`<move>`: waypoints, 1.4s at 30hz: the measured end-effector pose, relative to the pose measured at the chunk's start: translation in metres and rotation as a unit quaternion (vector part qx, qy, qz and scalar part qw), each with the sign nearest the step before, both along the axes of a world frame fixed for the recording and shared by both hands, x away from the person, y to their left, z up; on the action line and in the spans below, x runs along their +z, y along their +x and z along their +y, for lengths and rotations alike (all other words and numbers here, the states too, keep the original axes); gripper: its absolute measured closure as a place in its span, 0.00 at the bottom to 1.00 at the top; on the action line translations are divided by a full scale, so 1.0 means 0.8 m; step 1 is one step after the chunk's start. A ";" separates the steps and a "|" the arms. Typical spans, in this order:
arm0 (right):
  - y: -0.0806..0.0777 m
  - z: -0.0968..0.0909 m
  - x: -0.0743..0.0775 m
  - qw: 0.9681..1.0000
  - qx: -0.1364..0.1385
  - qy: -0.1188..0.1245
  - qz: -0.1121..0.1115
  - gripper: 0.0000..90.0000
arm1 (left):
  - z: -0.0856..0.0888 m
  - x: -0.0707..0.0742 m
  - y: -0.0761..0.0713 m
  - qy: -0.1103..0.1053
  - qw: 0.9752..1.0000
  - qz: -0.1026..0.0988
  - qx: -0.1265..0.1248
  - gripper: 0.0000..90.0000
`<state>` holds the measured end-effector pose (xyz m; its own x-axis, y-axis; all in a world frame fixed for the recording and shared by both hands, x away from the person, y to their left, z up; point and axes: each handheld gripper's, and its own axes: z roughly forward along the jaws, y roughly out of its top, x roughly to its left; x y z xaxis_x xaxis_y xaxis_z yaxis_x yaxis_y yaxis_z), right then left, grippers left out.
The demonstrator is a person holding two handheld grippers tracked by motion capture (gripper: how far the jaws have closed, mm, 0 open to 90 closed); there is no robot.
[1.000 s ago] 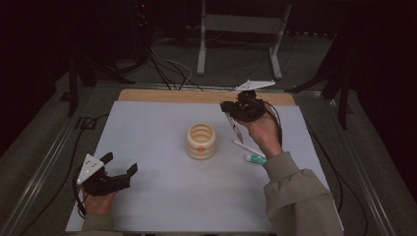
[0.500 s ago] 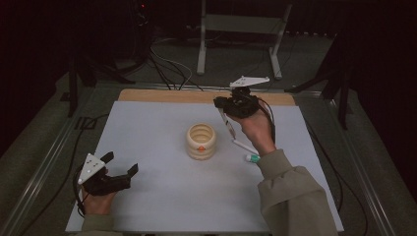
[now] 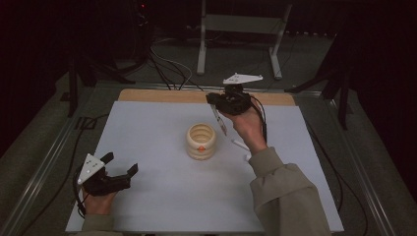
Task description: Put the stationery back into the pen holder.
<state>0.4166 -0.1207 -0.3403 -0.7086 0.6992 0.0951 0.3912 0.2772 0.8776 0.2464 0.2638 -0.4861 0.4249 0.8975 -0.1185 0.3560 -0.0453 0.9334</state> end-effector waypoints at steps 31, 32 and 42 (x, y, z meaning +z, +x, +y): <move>0.006 0.050 -0.031 1.000 -0.001 0.017 -0.015 0.89 | 0.000 -0.001 0.000 0.001 1.000 0.000 0.000 0.01; 0.006 0.050 -0.033 1.000 -0.002 0.015 -0.016 0.89 | -0.001 -0.001 0.000 0.000 1.000 0.000 -0.001 0.01; 0.005 0.055 -0.050 1.000 0.002 0.007 -0.010 0.89 | -0.001 -0.001 0.000 0.000 1.000 0.000 -0.001 0.01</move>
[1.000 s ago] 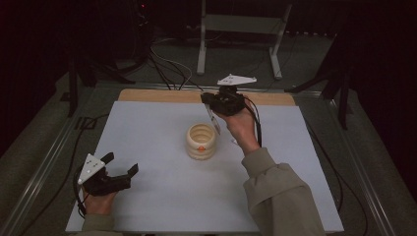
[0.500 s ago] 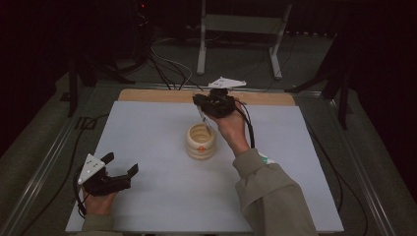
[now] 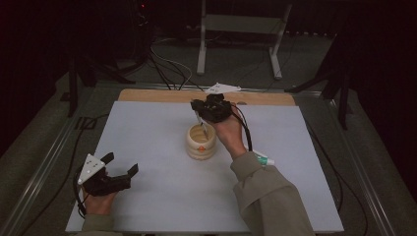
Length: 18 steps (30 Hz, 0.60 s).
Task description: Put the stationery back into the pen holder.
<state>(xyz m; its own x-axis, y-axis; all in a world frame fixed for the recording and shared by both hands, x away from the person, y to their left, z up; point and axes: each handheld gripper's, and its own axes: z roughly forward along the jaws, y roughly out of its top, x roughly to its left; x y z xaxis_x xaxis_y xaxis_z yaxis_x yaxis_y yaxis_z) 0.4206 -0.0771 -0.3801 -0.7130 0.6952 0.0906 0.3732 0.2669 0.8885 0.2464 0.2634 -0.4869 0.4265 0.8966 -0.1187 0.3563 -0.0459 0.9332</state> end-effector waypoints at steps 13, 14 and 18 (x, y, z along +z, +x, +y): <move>-0.003 0.002 -0.036 1.000 0.005 -0.015 0.021 0.89 | -0.001 0.000 0.000 0.000 1.000 0.002 -0.002 0.01; -0.003 0.002 -0.038 1.000 0.004 -0.018 0.022 0.89 | -0.001 0.000 0.000 0.000 1.000 0.002 -0.002 0.01; -0.003 0.002 -0.044 0.999 0.008 -0.022 0.026 0.89 | -0.001 -0.001 0.000 0.000 1.000 0.002 -0.002 0.01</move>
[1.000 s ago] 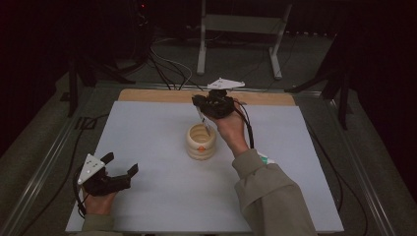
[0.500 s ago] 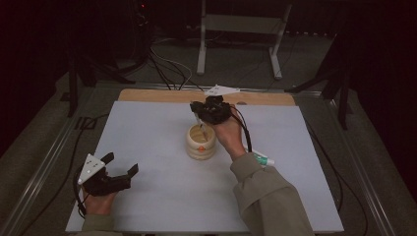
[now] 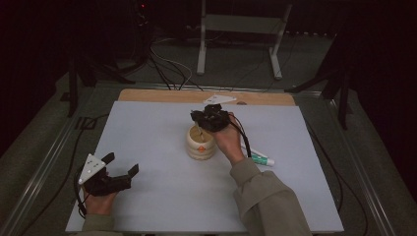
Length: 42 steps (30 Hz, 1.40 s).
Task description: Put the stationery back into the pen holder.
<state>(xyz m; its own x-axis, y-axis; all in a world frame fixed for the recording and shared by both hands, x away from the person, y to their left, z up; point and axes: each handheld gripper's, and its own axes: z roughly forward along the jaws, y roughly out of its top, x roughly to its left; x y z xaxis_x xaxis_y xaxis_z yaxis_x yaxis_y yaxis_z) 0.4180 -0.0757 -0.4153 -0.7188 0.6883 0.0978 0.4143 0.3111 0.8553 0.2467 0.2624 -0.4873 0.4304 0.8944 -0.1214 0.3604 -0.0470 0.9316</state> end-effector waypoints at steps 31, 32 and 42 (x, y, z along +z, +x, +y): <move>0.004 -0.018 -0.014 0.998 0.022 -0.009 0.061 0.01 | 0.000 0.000 0.000 0.000 1.000 0.001 0.002 0.01; 0.004 -0.019 -0.014 0.997 0.024 -0.011 0.066 0.00 | 0.000 0.000 0.000 0.000 1.000 0.001 0.001 0.01; 0.001 -0.033 -0.006 0.996 0.036 -0.042 0.075 0.00 | 0.000 0.000 -0.001 -0.001 1.000 0.001 0.002 0.01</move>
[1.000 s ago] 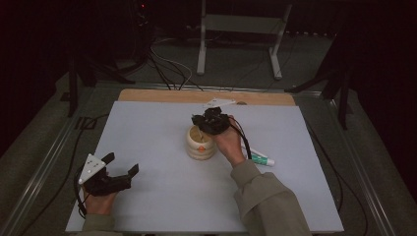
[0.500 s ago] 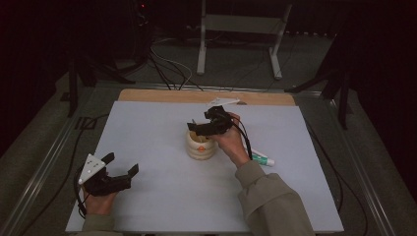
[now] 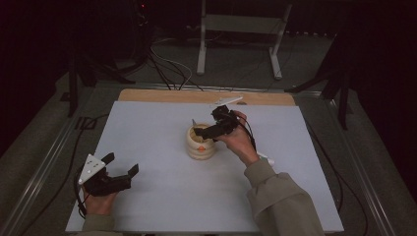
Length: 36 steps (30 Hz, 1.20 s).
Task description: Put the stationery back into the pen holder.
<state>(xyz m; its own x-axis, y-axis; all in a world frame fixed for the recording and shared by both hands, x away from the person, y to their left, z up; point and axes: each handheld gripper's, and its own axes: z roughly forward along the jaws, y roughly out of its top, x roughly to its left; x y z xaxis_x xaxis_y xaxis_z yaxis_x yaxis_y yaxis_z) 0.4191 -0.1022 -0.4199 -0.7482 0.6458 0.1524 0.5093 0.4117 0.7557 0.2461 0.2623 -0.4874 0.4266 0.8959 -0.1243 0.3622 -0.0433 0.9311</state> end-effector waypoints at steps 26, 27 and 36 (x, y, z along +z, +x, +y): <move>-0.002 -0.081 0.007 0.997 -0.005 -0.078 0.010 0.00 | -0.001 -0.001 0.000 0.000 1.000 0.002 0.000 0.01; -0.003 -0.084 0.005 0.997 -0.006 -0.080 0.011 0.00 | -0.001 -0.001 0.000 0.000 1.000 0.002 0.000 0.01; -0.003 -0.114 -0.004 0.995 -0.021 -0.093 0.024 0.00 | -0.002 -0.002 0.001 0.002 1.000 0.004 -0.001 0.01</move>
